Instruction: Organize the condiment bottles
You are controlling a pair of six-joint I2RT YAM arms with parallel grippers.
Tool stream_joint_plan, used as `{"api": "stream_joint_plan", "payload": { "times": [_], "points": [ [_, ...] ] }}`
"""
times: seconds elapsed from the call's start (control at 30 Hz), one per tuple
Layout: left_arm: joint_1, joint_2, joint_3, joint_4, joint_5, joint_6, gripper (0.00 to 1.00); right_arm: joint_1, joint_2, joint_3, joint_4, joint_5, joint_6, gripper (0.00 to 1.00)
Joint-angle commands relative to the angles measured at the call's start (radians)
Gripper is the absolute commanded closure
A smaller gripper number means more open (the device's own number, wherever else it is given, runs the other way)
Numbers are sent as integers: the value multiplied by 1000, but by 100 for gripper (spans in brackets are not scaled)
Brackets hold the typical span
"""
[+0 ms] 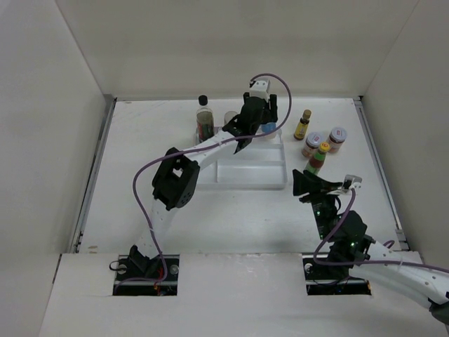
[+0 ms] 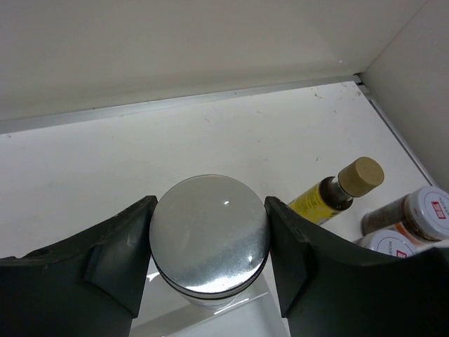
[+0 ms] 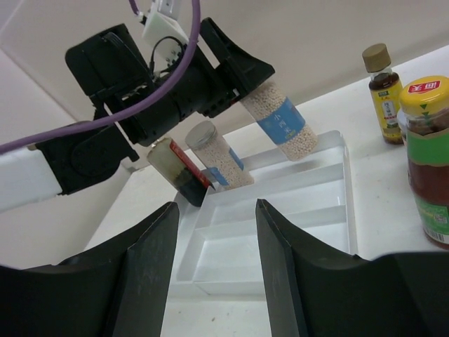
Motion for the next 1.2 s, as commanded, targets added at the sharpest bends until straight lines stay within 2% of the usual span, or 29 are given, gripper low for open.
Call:
{"api": "stream_joint_plan", "payload": {
  "times": [0.0,0.2,0.27,0.3,0.43,0.47,0.6,0.83,0.93,1.07,1.17],
  "points": [
    [-8,8,63,102,19,-12,67,11,-18,19,52,9,-19,45],
    [-11,55,52,103,2,-3,64,22,-18,16,52,14,-17,44],
    [-12,55,34,108,0,0,57,23,-18,17,52,15,-23,43],
    [-14,51,21,112,0,0,51,23,-19,19,52,15,-23,41],
    [-26,2,-29,129,0,2,13,23,-15,32,53,9,-26,35],
    [-28,-9,-39,135,-1,2,0,23,-13,38,53,8,-31,35],
    [-46,-72,-63,157,3,11,0,27,-15,61,59,9,-51,38],
    [-84,-256,-161,265,-7,45,0,62,-34,152,61,11,-126,59],
    [-103,-332,-209,324,-41,75,0,71,-18,215,93,-8,-173,65],
    [-112,-489,-328,348,-37,83,0,71,56,302,125,-14,-240,66],
    [-88,-670,-513,359,-52,69,0,44,171,379,63,34,-298,65]
  ]
}}
